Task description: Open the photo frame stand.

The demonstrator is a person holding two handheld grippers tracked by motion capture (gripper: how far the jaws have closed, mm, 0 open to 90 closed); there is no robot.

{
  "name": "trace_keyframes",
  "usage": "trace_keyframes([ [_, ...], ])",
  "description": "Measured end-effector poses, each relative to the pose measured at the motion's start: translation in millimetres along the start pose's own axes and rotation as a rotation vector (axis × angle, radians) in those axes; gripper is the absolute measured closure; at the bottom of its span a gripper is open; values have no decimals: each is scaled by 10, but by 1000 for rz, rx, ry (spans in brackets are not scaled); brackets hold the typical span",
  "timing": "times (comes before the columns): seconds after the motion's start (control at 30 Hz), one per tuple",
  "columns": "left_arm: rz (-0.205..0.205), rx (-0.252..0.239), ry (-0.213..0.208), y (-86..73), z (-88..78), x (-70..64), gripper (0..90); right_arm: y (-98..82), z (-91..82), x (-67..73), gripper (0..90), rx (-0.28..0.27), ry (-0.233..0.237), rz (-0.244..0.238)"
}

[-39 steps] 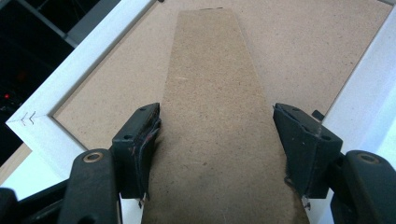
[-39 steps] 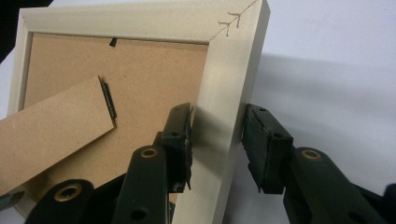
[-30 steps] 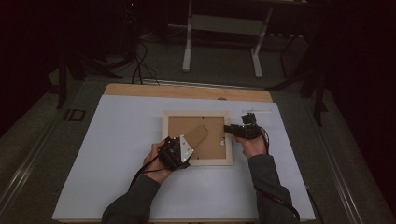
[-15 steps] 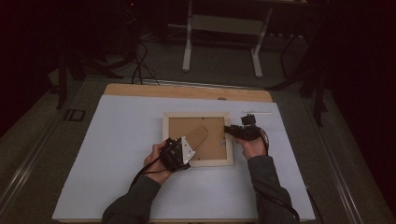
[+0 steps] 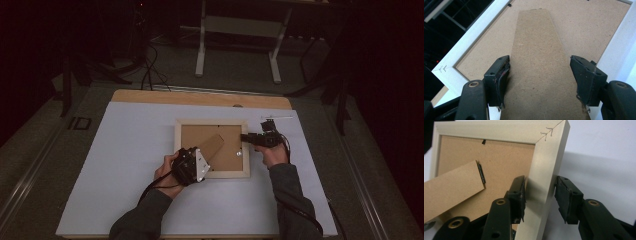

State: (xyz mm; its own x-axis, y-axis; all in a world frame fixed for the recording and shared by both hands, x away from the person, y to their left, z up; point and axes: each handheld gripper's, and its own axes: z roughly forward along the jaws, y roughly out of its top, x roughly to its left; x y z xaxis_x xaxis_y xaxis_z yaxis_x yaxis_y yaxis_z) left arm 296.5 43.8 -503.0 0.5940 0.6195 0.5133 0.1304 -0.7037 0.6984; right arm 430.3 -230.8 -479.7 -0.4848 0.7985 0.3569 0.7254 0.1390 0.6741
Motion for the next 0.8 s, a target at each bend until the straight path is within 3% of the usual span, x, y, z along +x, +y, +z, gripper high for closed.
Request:
trace_keyframes([
  [0.17,19,-19,8,-6,-15,-5,353,35,3,-73,531,31,65,20],
  [0.23,14,-24,2,-9,-18,5,353,39,3,-92,556,33,92,24],
  [0.37,4,-30,-11,-17,-21,24,352,35,-20,-108,589,31,101,34],
  [0.4,2,-30,-12,-16,-20,23,352,19,-53,-140,608,22,121,50],
  [0.47,-6,-25,-22,-22,-14,35,352,9,-68,-129,609,15,113,42],
  [0.8,-123,-1,-137,-54,48,157,325,-25,-71,-114,608,-11,102,42],
])
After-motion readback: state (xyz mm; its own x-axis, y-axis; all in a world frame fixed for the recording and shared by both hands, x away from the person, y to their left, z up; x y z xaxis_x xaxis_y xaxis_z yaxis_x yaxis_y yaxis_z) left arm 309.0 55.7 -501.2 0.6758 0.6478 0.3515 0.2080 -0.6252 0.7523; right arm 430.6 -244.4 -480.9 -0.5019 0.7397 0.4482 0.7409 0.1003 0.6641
